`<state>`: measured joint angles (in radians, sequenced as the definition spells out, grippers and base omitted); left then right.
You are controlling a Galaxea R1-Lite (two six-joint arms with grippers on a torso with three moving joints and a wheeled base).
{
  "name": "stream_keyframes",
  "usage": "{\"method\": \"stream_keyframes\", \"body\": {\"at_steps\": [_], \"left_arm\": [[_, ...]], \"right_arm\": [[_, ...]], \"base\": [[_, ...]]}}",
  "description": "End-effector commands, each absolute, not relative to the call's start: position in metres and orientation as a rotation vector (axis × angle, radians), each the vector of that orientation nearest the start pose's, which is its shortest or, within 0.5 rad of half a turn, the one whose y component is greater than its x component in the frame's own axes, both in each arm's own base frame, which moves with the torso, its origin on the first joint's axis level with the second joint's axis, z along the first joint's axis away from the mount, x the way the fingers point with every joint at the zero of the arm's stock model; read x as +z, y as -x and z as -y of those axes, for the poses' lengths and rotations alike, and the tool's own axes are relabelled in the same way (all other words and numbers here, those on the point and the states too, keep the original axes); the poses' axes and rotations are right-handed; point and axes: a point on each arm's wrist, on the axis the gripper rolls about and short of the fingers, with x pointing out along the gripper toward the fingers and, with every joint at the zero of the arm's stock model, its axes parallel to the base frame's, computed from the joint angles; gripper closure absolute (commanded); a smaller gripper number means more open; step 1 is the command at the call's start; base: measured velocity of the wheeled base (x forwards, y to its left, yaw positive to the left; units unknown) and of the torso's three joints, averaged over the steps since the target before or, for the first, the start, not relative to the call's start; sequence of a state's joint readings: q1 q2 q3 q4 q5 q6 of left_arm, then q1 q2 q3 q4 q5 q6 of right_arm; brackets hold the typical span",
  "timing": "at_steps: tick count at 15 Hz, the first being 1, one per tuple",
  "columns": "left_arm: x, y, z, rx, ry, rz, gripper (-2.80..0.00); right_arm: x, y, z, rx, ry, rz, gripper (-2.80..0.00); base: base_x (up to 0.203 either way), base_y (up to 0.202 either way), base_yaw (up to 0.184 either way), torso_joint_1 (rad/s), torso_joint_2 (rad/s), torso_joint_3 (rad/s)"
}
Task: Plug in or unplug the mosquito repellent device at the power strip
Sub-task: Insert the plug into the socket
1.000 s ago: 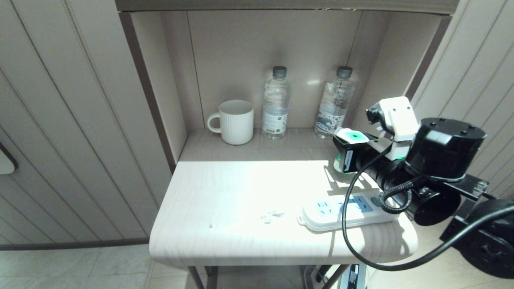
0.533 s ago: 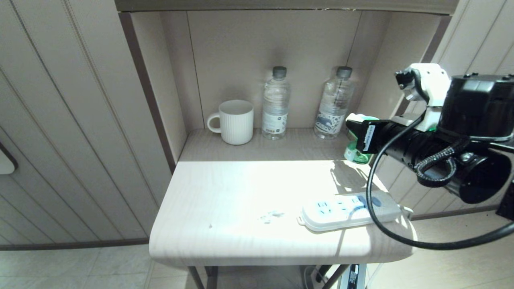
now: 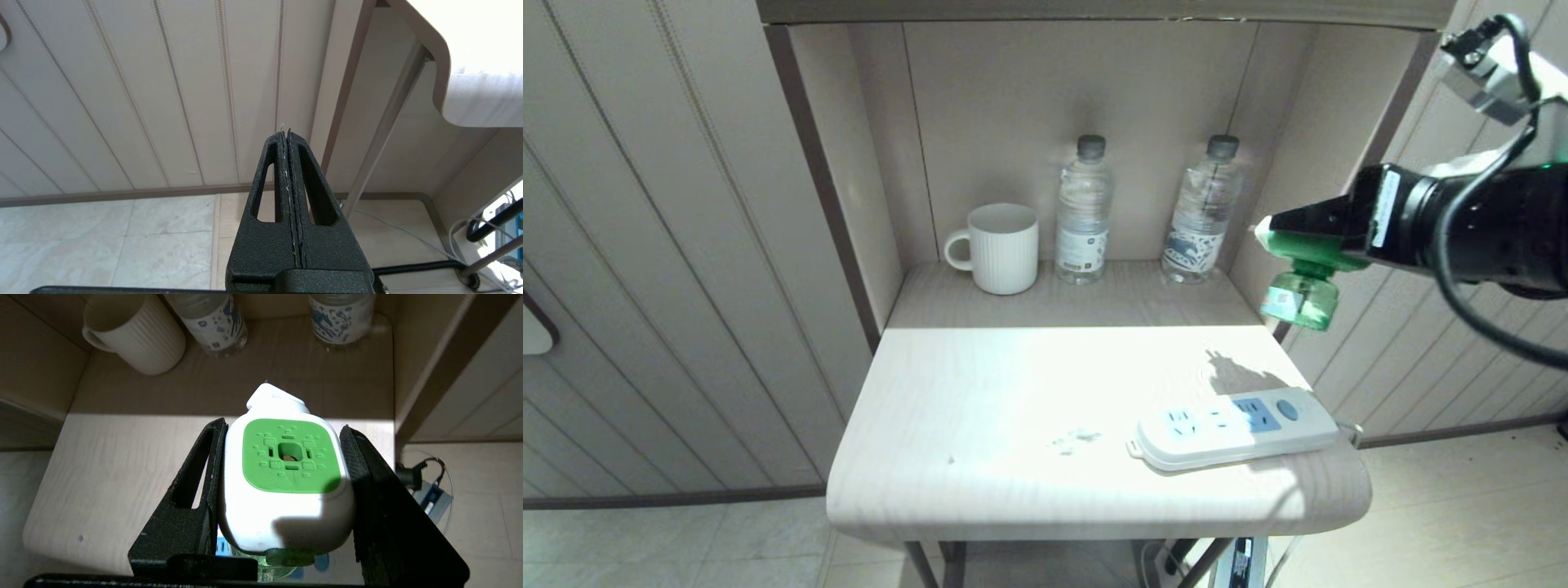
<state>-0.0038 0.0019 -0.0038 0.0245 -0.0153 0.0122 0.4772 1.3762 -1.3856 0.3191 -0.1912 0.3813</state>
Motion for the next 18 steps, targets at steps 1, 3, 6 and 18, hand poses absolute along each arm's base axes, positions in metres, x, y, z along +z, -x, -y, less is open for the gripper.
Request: {"method": "stream_keyframes", "body": {"at_steps": [1,3,6,18], "left_arm": [[0.074,0.023,0.000,-0.019,-0.012,-0.021,0.00],[0.074,0.023,0.000,-0.019,-0.012,-0.022,0.00],[0.074,0.023,0.000,-0.019,-0.012,-0.024,0.00],[0.074,0.023,0.000,-0.019,-0.012,-0.021,0.00]], "right_arm": [[0.351,-0.157,-0.076,0.202,-0.240,-0.447,0.00],[0.356,-0.136,-0.066,0.206,-0.232,-0.455,0.00],[0.354,-0.124,-0.060,0.200,-0.209,-0.491,0.00],[0.343,-0.146,-0.074,0.213,0.077,-0.803,0.00]], "base": [[0.000,0.000,0.000,0.000,0.00,0.000],[0.000,0.000,0.000,0.000,0.00,0.000],[0.000,0.000,0.000,0.000,0.00,0.000],[0.000,0.000,0.000,0.000,0.00,0.000]]}}
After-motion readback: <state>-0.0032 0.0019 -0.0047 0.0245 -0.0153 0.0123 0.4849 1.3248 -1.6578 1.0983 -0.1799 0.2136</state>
